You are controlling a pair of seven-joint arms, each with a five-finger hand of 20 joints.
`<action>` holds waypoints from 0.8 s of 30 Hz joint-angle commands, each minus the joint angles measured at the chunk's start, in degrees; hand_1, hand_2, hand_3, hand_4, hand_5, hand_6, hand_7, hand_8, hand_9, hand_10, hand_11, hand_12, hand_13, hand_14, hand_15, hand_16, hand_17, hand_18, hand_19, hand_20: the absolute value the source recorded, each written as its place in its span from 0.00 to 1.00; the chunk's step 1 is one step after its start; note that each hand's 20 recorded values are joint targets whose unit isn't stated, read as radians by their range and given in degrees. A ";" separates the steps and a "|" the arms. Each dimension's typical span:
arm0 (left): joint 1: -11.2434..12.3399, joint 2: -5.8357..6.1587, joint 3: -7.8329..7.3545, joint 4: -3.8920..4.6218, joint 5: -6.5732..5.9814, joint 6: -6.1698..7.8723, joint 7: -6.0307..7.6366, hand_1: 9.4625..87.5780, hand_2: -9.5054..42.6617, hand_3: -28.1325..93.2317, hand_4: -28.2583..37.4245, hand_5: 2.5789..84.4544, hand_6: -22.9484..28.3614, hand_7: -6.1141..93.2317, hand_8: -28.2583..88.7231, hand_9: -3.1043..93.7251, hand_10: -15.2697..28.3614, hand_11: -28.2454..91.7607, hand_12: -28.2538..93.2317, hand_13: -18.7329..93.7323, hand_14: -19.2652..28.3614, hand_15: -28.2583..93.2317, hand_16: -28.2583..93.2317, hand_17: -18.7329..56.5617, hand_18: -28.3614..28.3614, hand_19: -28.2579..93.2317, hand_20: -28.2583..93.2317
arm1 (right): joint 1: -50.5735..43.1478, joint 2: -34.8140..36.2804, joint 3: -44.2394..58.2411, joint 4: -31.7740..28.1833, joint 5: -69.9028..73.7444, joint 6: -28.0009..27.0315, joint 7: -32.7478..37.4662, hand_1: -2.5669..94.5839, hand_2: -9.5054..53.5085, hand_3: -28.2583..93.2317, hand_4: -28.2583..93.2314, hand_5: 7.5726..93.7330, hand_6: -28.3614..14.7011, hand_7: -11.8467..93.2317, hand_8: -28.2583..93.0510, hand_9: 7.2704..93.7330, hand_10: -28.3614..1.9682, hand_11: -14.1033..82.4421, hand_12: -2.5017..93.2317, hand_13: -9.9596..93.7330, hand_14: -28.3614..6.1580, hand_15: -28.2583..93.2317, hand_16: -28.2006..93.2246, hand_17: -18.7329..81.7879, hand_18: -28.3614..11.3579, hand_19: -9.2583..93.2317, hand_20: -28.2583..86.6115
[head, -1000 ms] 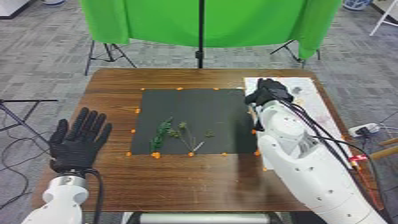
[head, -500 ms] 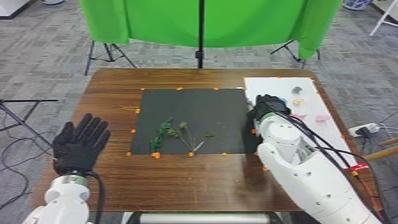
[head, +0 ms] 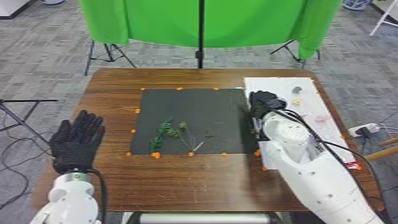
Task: Arrange flowers
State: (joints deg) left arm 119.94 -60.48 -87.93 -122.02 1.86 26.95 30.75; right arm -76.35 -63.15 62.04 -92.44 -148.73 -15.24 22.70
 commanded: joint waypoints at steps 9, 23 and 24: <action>3.92 -0.33 -1.36 -1.08 -5.17 -0.53 1.97 0.23 0.52 0.88 0.00 0.61 0.66 0.19 0.15 0.53 0.71 0.42 0.29 0.48 0.75 0.56 0.15 0.17 0.75 0.55 0.34 | -8.53 3.73 -1.93 1.15 1.23 17.02 -2.34 0.68 0.00 0.87 0.00 0.95 0.70 0.39 0.25 1.00 0.63 0.24 0.44 0.79 0.57 0.73 0.63 0.55 0.13 0.97 0.69; 5.56 -0.44 -2.15 -1.29 -4.91 -0.60 2.27 0.22 0.49 0.89 0.00 0.62 0.65 0.20 0.15 0.53 0.71 0.43 0.29 0.48 0.74 0.57 0.15 0.16 0.75 0.56 0.34 | -12.78 3.59 -2.41 -11.22 7.85 15.67 -1.04 0.67 0.00 0.89 0.00 0.96 0.69 0.38 0.26 1.00 0.63 0.25 0.45 0.79 0.61 0.69 0.65 0.55 0.18 0.94 0.68; 5.42 -0.33 -2.13 -1.26 -5.01 -0.41 2.25 0.22 0.49 0.89 0.00 0.62 0.65 0.20 0.15 0.53 0.71 0.43 0.29 0.48 0.74 0.57 0.15 0.16 0.75 0.56 0.34 | -12.81 3.06 -2.82 -11.32 6.64 15.29 -0.63 0.67 0.00 0.89 0.00 0.96 0.69 0.38 0.26 1.00 0.63 0.25 0.45 0.79 0.61 0.69 0.65 0.55 0.18 0.94 0.68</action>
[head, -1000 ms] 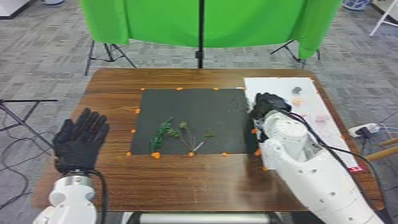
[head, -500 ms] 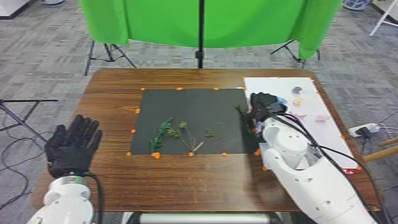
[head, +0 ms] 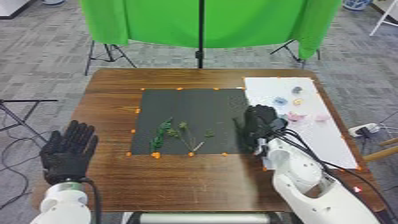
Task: Arrange flowers
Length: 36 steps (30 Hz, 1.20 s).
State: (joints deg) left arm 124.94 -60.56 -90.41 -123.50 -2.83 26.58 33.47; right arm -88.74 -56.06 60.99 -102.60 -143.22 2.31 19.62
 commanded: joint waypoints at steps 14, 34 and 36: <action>-1.14 -0.53 0.43 1.46 0.36 -0.90 -3.75 0.22 0.50 0.88 0.00 0.61 0.64 0.20 0.14 0.53 0.69 0.43 0.29 0.47 0.74 0.57 0.15 0.16 0.75 0.56 0.34 | -0.16 -9.27 -6.32 -1.20 -0.52 -2.31 15.32 0.68 0.00 0.88 0.00 0.91 0.66 0.42 0.29 0.99 0.64 0.25 0.47 0.76 0.54 0.74 0.63 0.55 0.11 0.97 0.68; 0.64 -1.16 -0.79 1.18 -1.93 -1.53 -5.68 0.25 0.49 0.87 0.00 0.62 0.60 0.21 0.14 0.50 0.67 0.43 0.29 0.46 0.73 0.57 0.15 0.16 0.75 0.56 0.34 | -2.40 -10.26 -5.63 -3.09 -0.46 -2.52 18.16 0.65 0.00 0.85 0.00 0.88 0.64 0.36 0.26 0.95 0.59 0.21 0.39 0.76 0.53 0.73 0.58 0.55 0.06 1.00 0.67; 0.52 -1.08 -0.78 1.17 -1.98 -1.40 -5.91 0.25 0.49 0.87 0.00 0.61 0.59 0.22 0.14 0.48 0.66 0.43 0.29 0.45 0.72 0.57 0.15 0.16 0.74 0.56 0.34 | -2.61 -10.35 -5.92 -3.20 -0.65 -0.69 18.29 0.63 0.00 0.85 0.00 0.85 0.63 0.37 0.25 0.93 0.57 0.21 0.38 0.76 0.52 0.74 0.57 0.55 0.06 1.00 0.68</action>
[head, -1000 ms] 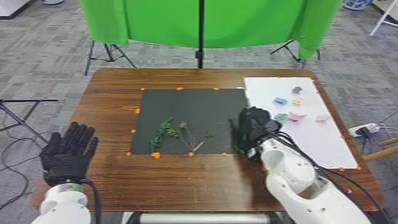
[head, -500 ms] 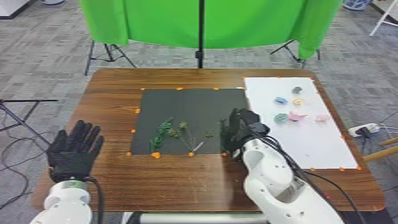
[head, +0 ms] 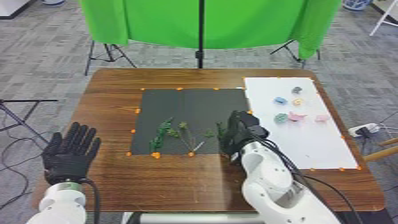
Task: Arrange flowers
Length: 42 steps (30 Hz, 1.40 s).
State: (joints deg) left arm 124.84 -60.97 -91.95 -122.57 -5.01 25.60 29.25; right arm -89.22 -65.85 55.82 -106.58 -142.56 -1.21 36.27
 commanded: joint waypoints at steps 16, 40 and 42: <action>0.66 -0.83 -0.18 0.36 0.33 -0.78 -1.58 0.25 0.52 0.88 0.00 0.58 0.60 0.22 0.14 0.45 0.65 0.43 0.29 0.42 0.71 0.57 0.15 0.15 0.74 0.56 0.34 | -2.31 -0.85 0.48 -2.54 1.10 1.24 0.57 0.53 0.00 0.91 0.00 0.71 0.60 0.32 0.11 0.75 0.39 0.36 0.21 0.73 0.42 0.78 0.51 0.55 0.04 1.00 0.70; 0.70 -0.37 -0.84 1.24 2.17 -4.11 0.33 0.24 0.53 0.88 0.00 0.58 0.61 0.22 0.14 0.45 0.66 0.43 0.29 0.42 0.71 0.57 0.15 0.15 0.74 0.56 0.34 | -3.66 2.41 10.62 -6.85 -3.46 3.38 0.48 0.45 0.00 0.92 0.00 0.59 0.53 0.25 0.13 0.63 0.28 0.33 0.19 0.68 0.33 0.82 0.42 0.59 0.03 1.00 0.78; 0.15 0.19 -0.96 1.62 4.06 -5.29 0.08 0.24 0.53 0.88 0.00 0.58 0.61 0.22 0.14 0.46 0.66 0.43 0.29 0.43 0.72 0.57 0.15 0.15 0.74 0.56 0.34 | -3.41 4.02 14.06 -5.68 -3.14 3.90 -1.59 0.44 0.00 0.92 0.00 0.58 0.52 0.25 0.13 0.61 0.28 0.33 0.19 0.65 0.32 0.82 0.42 0.58 0.04 1.00 0.78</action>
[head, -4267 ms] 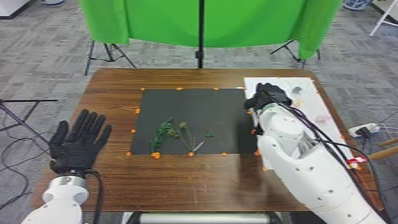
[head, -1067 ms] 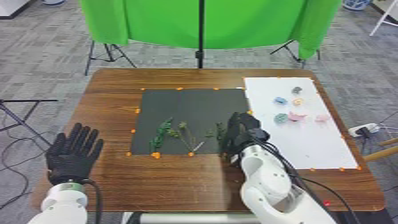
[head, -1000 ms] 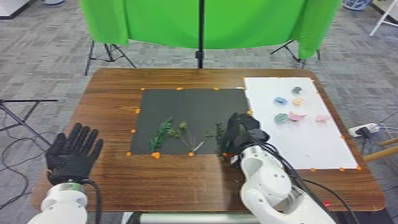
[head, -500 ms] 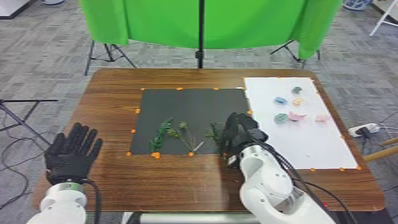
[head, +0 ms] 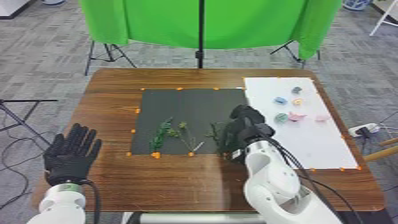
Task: Arrange flowers
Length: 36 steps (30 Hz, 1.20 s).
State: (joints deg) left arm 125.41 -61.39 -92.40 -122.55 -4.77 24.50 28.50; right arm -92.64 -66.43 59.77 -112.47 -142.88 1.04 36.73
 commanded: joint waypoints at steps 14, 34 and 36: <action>0.13 -0.08 -0.01 0.70 1.24 -9.35 0.41 0.24 0.50 0.88 0.00 0.58 0.61 0.21 0.15 0.47 0.66 0.42 0.30 0.44 0.72 0.56 0.15 0.15 0.74 0.55 0.34 | -2.85 8.39 13.97 7.52 -6.28 -2.47 -4.43 0.44 0.00 0.97 0.00 0.49 0.53 0.28 0.12 0.41 0.31 0.28 0.16 0.44 0.29 0.58 0.31 0.45 0.07 0.92 0.62; -1.28 -0.51 1.41 1.17 0.41 -8.55 -0.58 0.24 0.49 0.87 0.00 0.58 0.62 0.20 0.15 0.48 0.67 0.42 0.30 0.44 0.72 0.55 0.16 0.16 0.74 0.54 0.34 | 2.94 8.97 7.53 15.67 -12.28 1.33 -7.06 0.57 0.00 0.91 0.00 0.74 0.68 0.34 0.16 0.66 0.52 0.32 0.18 0.51 0.42 0.64 0.33 0.46 0.13 0.95 0.69; -1.74 -0.49 1.64 1.41 0.38 -8.42 -0.95 0.24 0.49 0.87 0.00 0.58 0.62 0.20 0.15 0.48 0.67 0.42 0.30 0.44 0.72 0.55 0.16 0.16 0.74 0.54 0.34 | 3.46 8.95 7.12 16.04 -12.44 1.60 -6.23 0.61 0.00 0.85 0.00 0.79 0.67 0.38 0.19 0.64 0.50 0.31 0.18 0.51 0.42 0.64 0.33 0.46 0.12 0.95 0.70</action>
State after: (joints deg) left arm 123.52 -61.28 -91.49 -121.53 -4.34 15.33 28.30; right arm -90.86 -57.65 68.90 -98.89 -153.34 1.42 29.71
